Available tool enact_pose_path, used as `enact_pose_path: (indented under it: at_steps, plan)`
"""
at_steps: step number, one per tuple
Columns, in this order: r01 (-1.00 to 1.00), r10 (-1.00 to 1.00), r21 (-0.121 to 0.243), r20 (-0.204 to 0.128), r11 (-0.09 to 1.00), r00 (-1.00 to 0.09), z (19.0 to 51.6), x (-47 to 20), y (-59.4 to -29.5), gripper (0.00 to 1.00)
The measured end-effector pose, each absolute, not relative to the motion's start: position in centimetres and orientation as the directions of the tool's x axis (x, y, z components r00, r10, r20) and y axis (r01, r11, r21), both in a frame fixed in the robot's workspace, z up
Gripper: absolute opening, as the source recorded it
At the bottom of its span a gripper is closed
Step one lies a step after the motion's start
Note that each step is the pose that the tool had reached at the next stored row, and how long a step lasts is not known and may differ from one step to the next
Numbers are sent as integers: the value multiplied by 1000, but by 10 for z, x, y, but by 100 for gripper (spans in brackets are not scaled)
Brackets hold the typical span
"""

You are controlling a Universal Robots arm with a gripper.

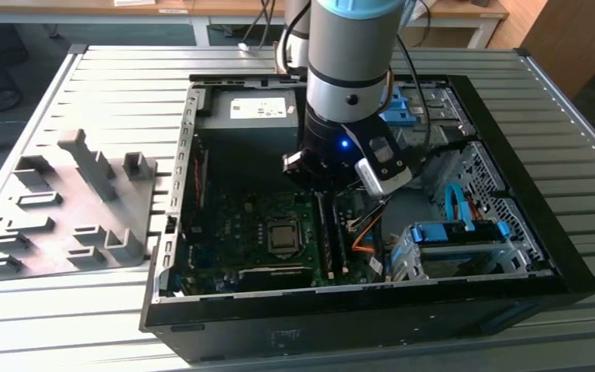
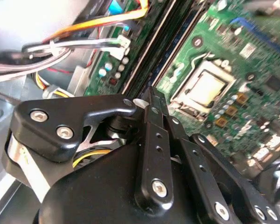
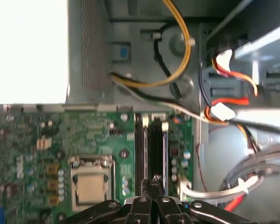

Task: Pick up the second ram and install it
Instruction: 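Press down the second ram until it locks into place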

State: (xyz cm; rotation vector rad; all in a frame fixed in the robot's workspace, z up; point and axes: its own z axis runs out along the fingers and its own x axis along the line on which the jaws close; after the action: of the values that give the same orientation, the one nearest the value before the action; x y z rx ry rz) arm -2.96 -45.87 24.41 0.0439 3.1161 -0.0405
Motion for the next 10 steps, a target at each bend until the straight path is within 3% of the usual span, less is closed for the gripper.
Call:
enact_pose_path:
  at_steps: [10]
  plan:
    - [27,26,-26,-25,999,-999,226,-30,-435,10]
